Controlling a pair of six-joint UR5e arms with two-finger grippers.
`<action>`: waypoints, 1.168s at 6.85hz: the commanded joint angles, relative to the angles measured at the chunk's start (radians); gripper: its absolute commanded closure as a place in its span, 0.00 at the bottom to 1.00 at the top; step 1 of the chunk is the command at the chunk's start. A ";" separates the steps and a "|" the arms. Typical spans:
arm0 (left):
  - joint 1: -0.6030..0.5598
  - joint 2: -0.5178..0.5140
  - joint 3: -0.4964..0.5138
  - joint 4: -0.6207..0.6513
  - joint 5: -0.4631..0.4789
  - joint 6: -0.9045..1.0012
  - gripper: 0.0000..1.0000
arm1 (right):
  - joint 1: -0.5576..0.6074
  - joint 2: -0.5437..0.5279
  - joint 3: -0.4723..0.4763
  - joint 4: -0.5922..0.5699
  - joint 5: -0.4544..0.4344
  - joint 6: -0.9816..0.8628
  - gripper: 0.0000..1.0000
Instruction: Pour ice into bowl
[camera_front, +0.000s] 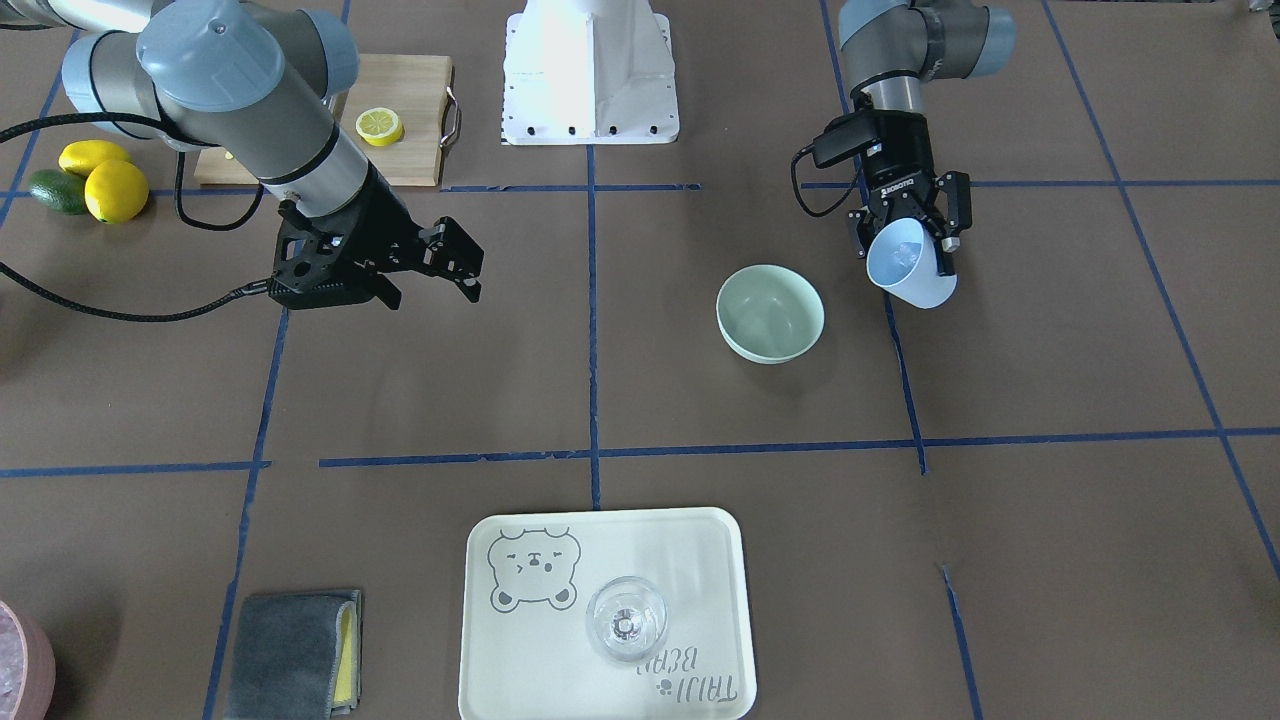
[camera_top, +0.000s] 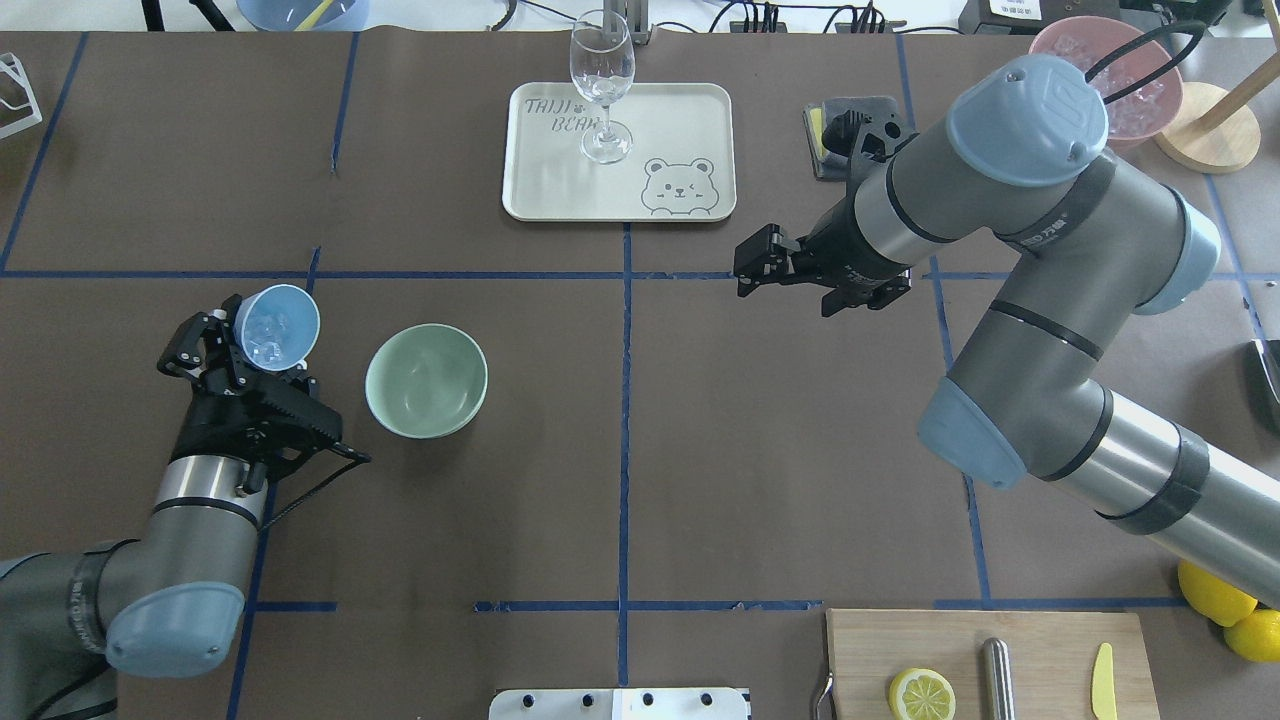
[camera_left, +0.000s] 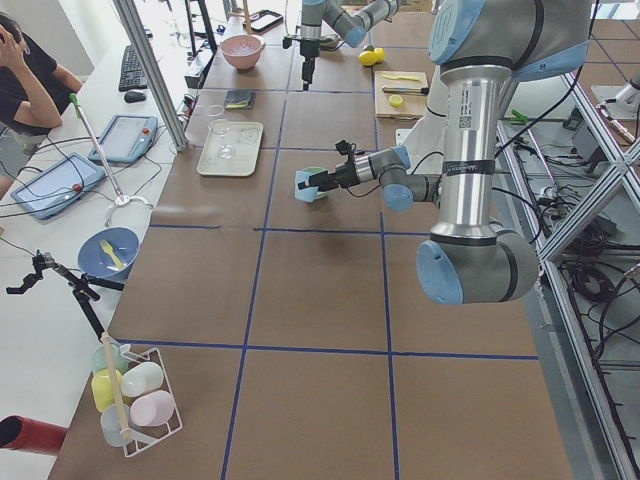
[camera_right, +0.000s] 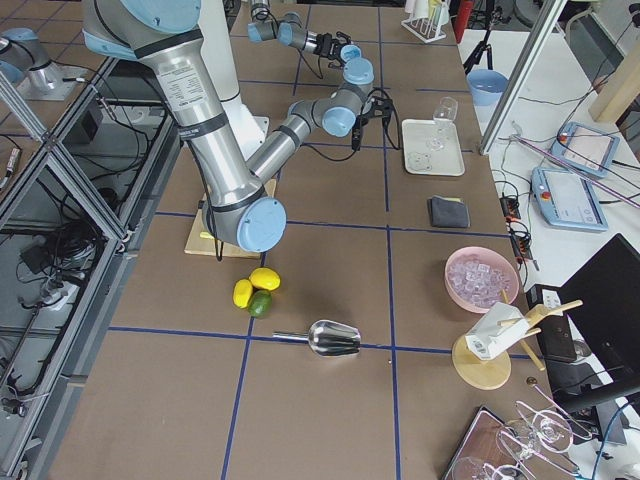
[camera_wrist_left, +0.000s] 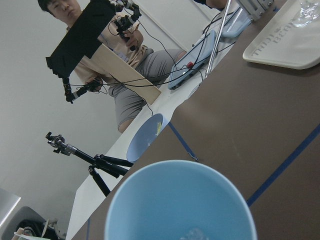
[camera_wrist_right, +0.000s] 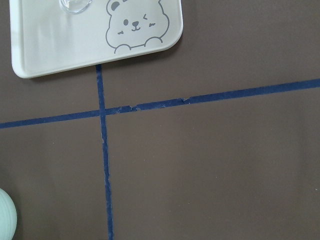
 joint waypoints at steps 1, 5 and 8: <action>0.030 -0.125 0.004 0.311 0.053 0.026 1.00 | -0.004 0.002 -0.002 -0.002 0.000 0.000 0.00; 0.040 -0.130 0.024 0.357 0.162 0.357 1.00 | -0.004 0.010 -0.003 -0.002 -0.004 0.004 0.00; 0.038 -0.113 0.088 0.369 0.250 0.437 1.00 | -0.004 0.011 -0.002 0.000 -0.004 0.017 0.00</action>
